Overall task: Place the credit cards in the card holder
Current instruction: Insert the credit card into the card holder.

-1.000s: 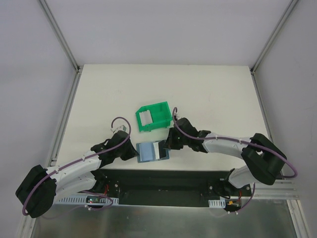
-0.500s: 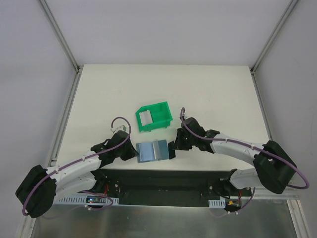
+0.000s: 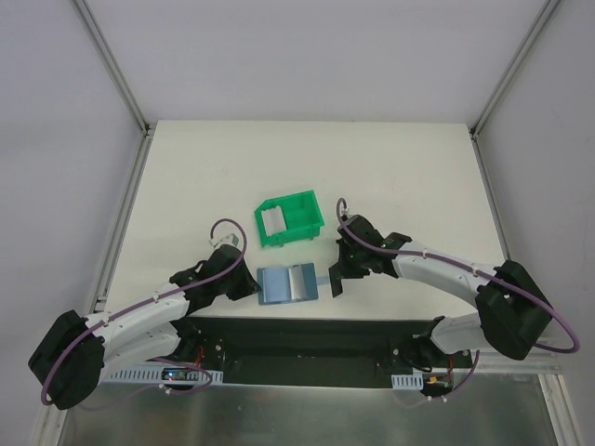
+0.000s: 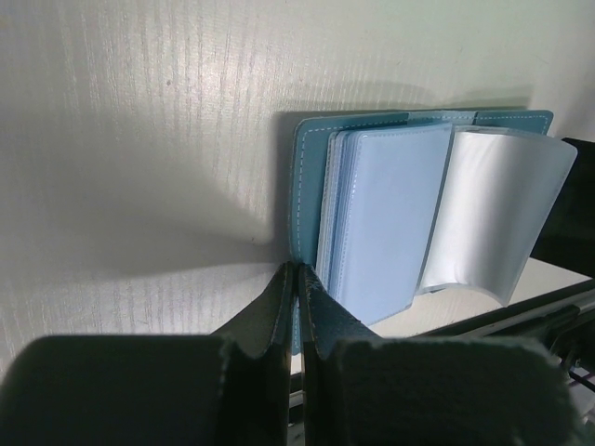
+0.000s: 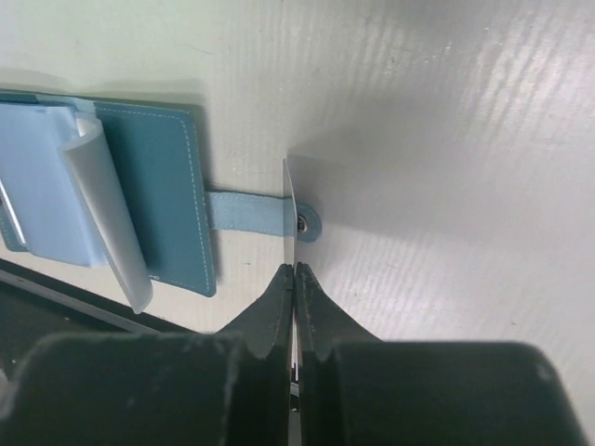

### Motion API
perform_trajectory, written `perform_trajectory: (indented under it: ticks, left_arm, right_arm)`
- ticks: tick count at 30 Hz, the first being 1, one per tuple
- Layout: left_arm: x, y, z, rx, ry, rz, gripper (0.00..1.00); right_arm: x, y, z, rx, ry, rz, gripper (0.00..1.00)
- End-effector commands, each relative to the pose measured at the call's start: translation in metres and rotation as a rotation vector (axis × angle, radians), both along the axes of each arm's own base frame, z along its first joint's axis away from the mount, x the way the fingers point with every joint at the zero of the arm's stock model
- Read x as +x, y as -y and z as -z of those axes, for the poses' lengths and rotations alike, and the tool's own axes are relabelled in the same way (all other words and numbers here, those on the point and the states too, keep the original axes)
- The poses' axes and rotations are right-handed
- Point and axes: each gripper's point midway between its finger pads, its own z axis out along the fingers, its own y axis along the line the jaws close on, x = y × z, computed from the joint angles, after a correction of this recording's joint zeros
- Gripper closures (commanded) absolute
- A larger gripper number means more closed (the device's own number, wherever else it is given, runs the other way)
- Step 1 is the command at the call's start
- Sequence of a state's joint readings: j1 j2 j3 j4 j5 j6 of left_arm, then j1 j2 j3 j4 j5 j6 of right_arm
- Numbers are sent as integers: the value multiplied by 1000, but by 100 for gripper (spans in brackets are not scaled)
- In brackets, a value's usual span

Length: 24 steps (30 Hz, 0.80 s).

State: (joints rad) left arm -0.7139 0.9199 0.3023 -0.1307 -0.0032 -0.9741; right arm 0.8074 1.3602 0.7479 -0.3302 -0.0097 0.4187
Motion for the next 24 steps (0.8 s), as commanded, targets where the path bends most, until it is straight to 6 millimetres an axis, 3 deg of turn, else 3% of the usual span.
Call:
perform_trajectory:
  ticks: [1,6,10,16,24]
  left_arm:
    - [3,4,-8,2,28,31,100]
    - [4,9,-15,-14,37,64,100]
    - [4,14,-21,-30,46,84,100]
    - [5,16,-26,-42,53,90,100]
    - [5,16,-27,-49,56,86,100]
  right_arm:
    - [1,22,0,-133,2,-18,100]
    - [1,-2,-12,-24,-4,-67,100]
    - [8,-40,-47,207,44,-75,100]
    - [19,-58,-90,345,125,-58,100]
    - [17,-80,-111,440,132,-97,99]
